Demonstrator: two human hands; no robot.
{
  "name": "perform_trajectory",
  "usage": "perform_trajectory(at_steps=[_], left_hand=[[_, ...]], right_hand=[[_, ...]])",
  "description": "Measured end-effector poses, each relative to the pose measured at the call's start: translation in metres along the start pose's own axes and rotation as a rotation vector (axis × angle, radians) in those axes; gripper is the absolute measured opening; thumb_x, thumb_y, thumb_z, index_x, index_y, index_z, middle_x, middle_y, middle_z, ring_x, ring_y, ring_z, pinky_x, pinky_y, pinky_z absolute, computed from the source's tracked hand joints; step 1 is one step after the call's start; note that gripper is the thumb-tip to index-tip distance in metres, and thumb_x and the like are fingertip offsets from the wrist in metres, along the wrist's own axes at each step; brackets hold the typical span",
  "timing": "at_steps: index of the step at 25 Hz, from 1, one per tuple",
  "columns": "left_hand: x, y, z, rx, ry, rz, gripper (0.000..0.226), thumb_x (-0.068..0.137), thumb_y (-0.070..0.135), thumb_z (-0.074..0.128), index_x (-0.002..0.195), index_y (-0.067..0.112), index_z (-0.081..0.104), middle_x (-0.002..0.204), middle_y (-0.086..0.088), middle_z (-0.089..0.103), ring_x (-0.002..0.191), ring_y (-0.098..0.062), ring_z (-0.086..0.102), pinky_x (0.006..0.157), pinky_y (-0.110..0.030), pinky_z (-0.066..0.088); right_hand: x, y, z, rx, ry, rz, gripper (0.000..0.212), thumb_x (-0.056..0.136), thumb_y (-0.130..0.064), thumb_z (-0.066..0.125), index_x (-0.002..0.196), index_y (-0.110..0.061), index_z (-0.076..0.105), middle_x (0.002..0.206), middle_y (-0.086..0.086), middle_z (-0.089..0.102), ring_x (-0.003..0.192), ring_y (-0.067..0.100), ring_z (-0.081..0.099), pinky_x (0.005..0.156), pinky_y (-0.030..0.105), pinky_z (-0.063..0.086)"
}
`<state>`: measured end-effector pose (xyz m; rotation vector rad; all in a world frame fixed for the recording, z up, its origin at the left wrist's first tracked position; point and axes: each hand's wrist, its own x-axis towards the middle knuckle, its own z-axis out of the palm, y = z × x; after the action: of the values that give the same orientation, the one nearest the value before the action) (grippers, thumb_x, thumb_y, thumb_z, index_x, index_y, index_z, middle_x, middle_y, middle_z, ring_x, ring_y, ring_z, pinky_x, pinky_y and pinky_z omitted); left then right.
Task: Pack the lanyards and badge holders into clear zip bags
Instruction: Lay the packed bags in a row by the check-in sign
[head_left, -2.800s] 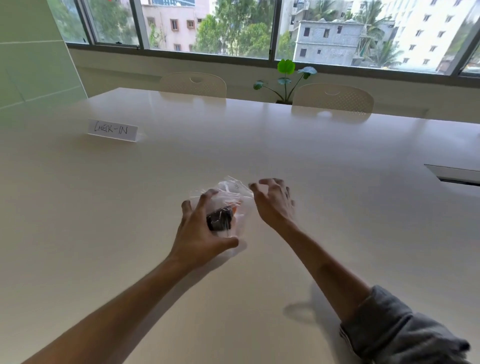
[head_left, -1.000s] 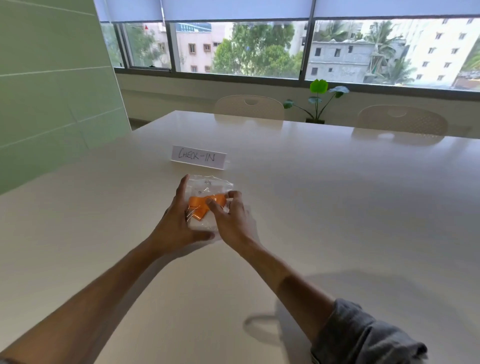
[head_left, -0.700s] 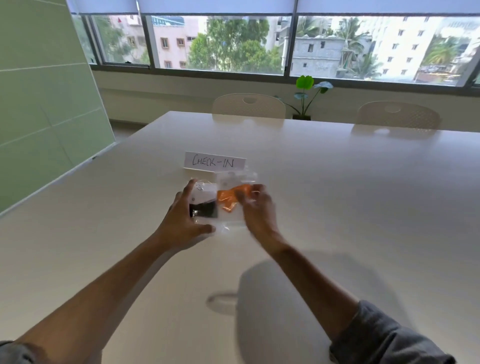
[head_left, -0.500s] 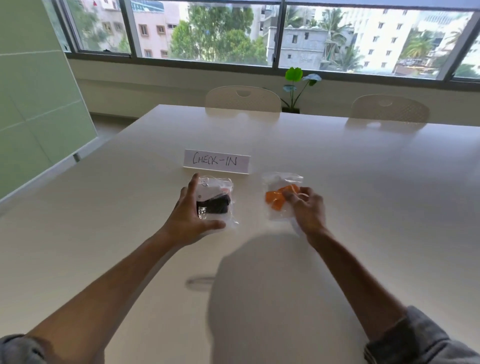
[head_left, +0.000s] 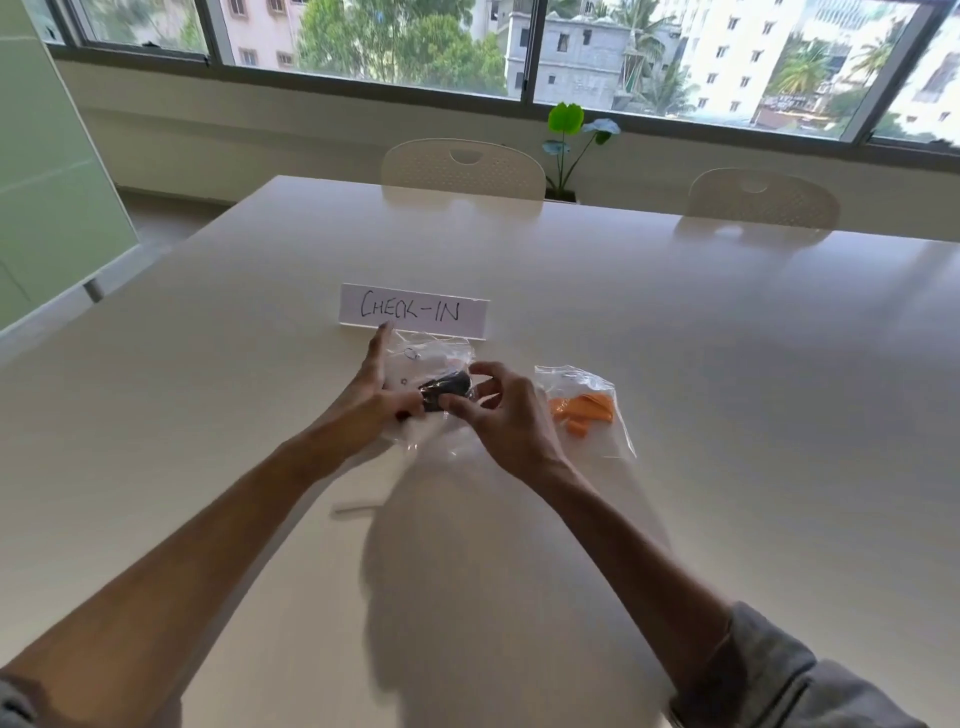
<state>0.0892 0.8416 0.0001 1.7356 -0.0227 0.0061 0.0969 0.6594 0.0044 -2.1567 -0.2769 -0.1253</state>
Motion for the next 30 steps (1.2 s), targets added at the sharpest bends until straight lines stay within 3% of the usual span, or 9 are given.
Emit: perform_trajectory(at_steps=[3,6,9,11,14,17,20,25,30], left_hand=[[0.004,0.001,-0.007,-0.307,0.173,-0.17,0.054,0.092,0.006,0.043,0.143,0.023,0.042,0.099,-0.019,0.061,0.078,-0.017,0.066,0.07,-0.021,0.053],[0.005,-0.004,-0.009,-0.257,0.149,-0.151,0.055,0.09,-0.01,0.041,0.134,0.021,0.05,0.083,-0.004,0.064,0.059,-0.008,0.059,0.049,-0.017,0.048],[0.004,-0.008,-0.012,-0.232,0.127,-0.1,0.06,0.088,-0.016,0.047,0.131,0.025,0.051,0.077,0.003,0.069,0.06,-0.01,0.066,0.049,-0.022,0.051],[0.004,-0.008,-0.014,-0.25,0.127,-0.088,0.059,0.088,-0.014,0.053,0.13,0.027,0.052,0.088,-0.004,0.07,0.068,-0.015,0.07,0.055,-0.027,0.054],[0.003,-0.006,-0.018,-0.234,0.148,-0.076,0.058,0.084,-0.011,0.062,0.123,0.032,0.056,0.099,-0.014,0.068,0.079,-0.024,0.07,0.068,-0.034,0.056],[0.001,-0.005,-0.02,-0.236,0.146,-0.045,0.051,0.082,-0.009,0.067,0.119,0.026,0.061,0.094,-0.012,0.073,0.075,-0.022,0.071,0.063,-0.03,0.056],[0.0,-0.003,-0.034,-0.201,0.152,-0.05,0.038,0.085,-0.01,0.062,0.117,0.009,0.063,0.102,-0.016,0.072,0.07,-0.015,0.072,0.057,-0.023,0.054],[0.001,-0.005,-0.074,-0.094,0.235,-0.12,0.032,0.088,-0.013,0.057,0.117,0.0,0.063,0.113,-0.015,0.069,0.087,-0.017,0.069,0.068,-0.02,0.056],[0.003,-0.011,-0.072,0.094,0.217,-0.131,0.015,0.091,0.006,0.062,0.104,0.009,0.069,0.088,-0.008,0.073,0.064,-0.006,0.067,0.052,-0.013,0.049]], right_hand=[[0.007,0.011,-0.008,0.391,-0.048,0.121,0.038,0.077,-0.025,0.081,0.111,-0.015,0.068,0.089,0.005,0.075,0.078,0.015,0.069,0.069,0.03,0.054],[0.01,0.024,-0.032,0.529,0.03,0.193,0.027,0.079,-0.021,0.079,0.104,-0.019,0.069,0.086,0.002,0.077,0.079,0.016,0.07,0.065,0.027,0.055],[0.009,0.037,-0.055,0.176,0.157,0.19,0.021,0.077,-0.031,0.078,0.095,-0.027,0.067,0.078,-0.005,0.074,0.078,0.017,0.071,0.068,0.033,0.055],[0.004,0.038,-0.057,-0.228,0.174,0.168,0.036,0.077,-0.039,0.075,0.108,-0.026,0.063,0.083,-0.006,0.072,0.09,0.022,0.068,0.072,0.031,0.049],[-0.004,0.025,-0.046,-0.698,0.267,0.007,0.065,0.071,-0.053,0.072,0.126,-0.023,0.053,0.117,0.003,0.065,0.112,0.027,0.058,0.083,0.037,0.043],[-0.007,0.001,-0.016,-0.693,0.054,-0.312,0.068,0.084,-0.066,0.052,0.141,-0.031,0.043,0.154,0.003,0.035,0.136,0.023,0.036,0.106,0.044,0.032],[-0.011,-0.011,0.026,-0.688,-0.162,-0.385,0.058,0.095,-0.059,0.04,0.146,-0.034,0.036,0.16,0.004,0.026,0.144,0.024,0.027,0.113,0.046,0.024],[-0.012,-0.008,0.045,-0.672,-0.123,-0.389,0.055,0.094,-0.056,0.042,0.144,-0.033,0.036,0.159,0.005,0.027,0.142,0.025,0.03,0.112,0.05,0.026],[-0.011,-0.004,0.043,-0.555,-0.172,-0.323,0.07,0.085,-0.068,0.05,0.144,-0.033,0.033,0.159,0.008,0.024,0.141,0.027,0.032,0.113,0.049,0.026]])
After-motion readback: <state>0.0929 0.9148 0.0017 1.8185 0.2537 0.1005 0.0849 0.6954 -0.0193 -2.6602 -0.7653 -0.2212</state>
